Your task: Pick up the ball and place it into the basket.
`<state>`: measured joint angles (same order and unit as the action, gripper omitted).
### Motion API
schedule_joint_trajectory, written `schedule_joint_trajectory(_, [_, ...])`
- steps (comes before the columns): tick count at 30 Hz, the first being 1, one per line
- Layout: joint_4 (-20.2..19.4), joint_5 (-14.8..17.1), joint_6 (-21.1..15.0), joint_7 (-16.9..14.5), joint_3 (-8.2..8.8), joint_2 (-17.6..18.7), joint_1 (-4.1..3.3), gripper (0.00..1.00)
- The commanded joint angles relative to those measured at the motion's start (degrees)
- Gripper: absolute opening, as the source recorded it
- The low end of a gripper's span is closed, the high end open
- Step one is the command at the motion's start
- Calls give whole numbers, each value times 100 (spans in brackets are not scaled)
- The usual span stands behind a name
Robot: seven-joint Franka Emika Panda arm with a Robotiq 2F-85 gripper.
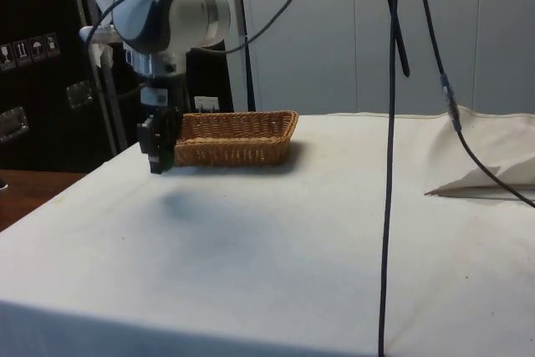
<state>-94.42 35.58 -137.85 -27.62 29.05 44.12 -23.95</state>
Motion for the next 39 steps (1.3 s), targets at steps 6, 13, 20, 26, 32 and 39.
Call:
schedule_joint_trajectory(6, [-126, -149, 172, 63, 109, -315, -80, 0])
schedule_joint_trajectory(13, [-178, -241, 315, 80, 160, -550, -103, 0])
schedule_joint_trajectory(20, [-258, -361, 470, 86, 235, -837, -120, 0])
schedule_joint_trajectory(26, [-344, -516, 584, 74, 304, -1049, -109, 0])
schedule_joint_trajectory(32, [-384, -653, 682, 52, 418, -1157, -109, 0])
schedule_joint_trajectory(39, [-424, -796, 733, 0, 573, -1215, -109, 0])
